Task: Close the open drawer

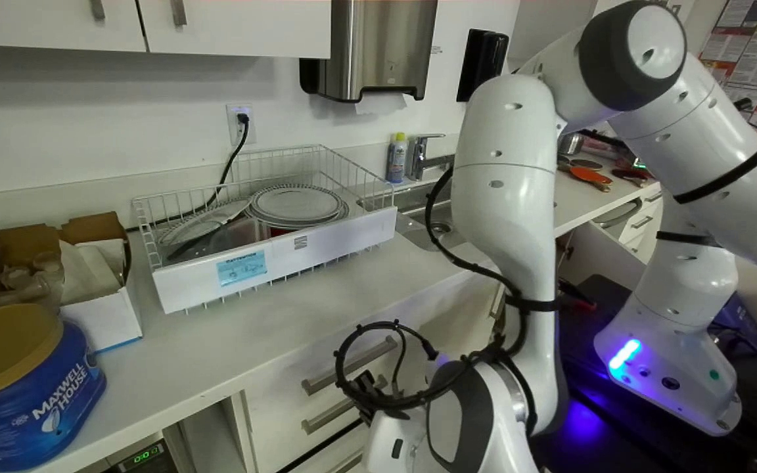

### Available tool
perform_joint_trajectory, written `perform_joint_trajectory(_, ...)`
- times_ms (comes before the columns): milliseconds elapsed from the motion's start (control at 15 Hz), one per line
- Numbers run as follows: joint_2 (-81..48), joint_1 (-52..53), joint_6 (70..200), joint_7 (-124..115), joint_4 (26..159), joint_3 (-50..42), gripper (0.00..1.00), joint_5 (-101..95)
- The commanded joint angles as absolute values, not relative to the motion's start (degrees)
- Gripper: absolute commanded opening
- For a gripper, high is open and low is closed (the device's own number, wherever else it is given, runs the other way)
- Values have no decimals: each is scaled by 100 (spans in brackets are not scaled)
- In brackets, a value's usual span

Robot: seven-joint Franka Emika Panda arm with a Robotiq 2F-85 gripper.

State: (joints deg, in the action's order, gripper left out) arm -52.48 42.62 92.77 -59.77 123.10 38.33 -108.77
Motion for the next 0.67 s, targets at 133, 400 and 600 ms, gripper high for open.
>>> perform_joint_trajectory(133,-3716,4251,8539,-5857,13099,4757,0,-9164)
perform_joint_trajectory(400,-2698,4217,8300,-5924,13359,5135,0,-7982)
perform_joint_trajectory(600,-2121,4284,8340,-5906,13458,5151,0,-7432)
